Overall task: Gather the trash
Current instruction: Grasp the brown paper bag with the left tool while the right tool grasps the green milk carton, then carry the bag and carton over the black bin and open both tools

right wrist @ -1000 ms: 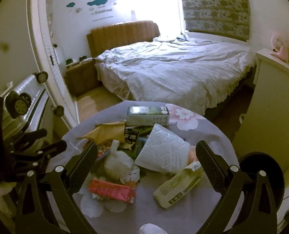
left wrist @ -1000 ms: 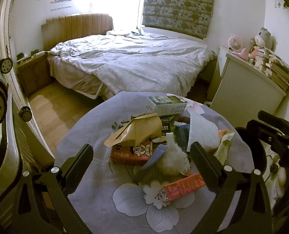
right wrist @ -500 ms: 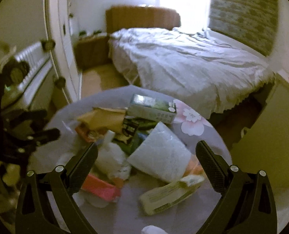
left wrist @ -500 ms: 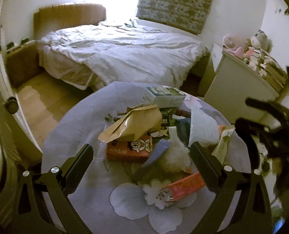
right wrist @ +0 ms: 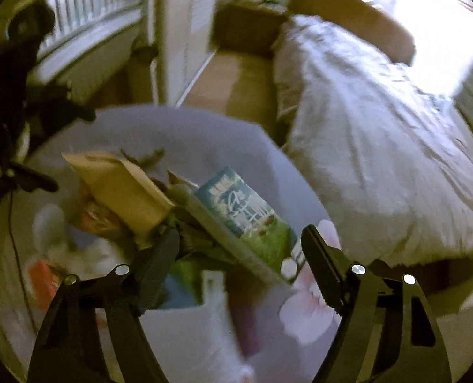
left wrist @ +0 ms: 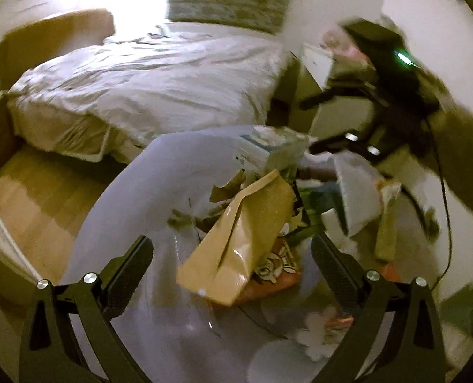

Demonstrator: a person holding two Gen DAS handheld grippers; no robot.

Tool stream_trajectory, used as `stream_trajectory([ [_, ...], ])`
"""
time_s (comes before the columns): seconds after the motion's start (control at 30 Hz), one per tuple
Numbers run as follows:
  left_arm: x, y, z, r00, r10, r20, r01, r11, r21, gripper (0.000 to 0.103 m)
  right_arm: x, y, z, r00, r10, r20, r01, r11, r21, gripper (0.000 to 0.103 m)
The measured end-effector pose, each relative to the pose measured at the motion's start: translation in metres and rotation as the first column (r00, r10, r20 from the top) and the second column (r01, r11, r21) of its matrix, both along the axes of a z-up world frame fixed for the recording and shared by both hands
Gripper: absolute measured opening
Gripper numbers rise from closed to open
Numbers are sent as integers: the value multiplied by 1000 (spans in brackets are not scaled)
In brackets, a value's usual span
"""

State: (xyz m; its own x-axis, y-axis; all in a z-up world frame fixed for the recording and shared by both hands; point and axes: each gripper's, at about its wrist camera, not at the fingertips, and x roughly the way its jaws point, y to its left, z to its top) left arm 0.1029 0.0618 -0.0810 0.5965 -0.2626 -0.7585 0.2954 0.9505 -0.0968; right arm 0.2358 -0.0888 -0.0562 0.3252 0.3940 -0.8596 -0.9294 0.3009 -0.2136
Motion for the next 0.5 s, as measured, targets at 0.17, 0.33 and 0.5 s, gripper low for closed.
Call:
stream_trajectory([
  [0.17,26,-13,-13,993,-119,-21,121,990,68,98,36,27,-24,991,93,-98,-103,990,-99,78],
  [0.33,45,-18,-26,987,-152,-61,156,986,65,65,43,35,-39,976,105,-189,-131,982,-133,69],
  [0.5,45,-5,-26,993,-103,-50,103,995,3,53,27,14,-22,989,65,-132,-75,995,-71,61],
])
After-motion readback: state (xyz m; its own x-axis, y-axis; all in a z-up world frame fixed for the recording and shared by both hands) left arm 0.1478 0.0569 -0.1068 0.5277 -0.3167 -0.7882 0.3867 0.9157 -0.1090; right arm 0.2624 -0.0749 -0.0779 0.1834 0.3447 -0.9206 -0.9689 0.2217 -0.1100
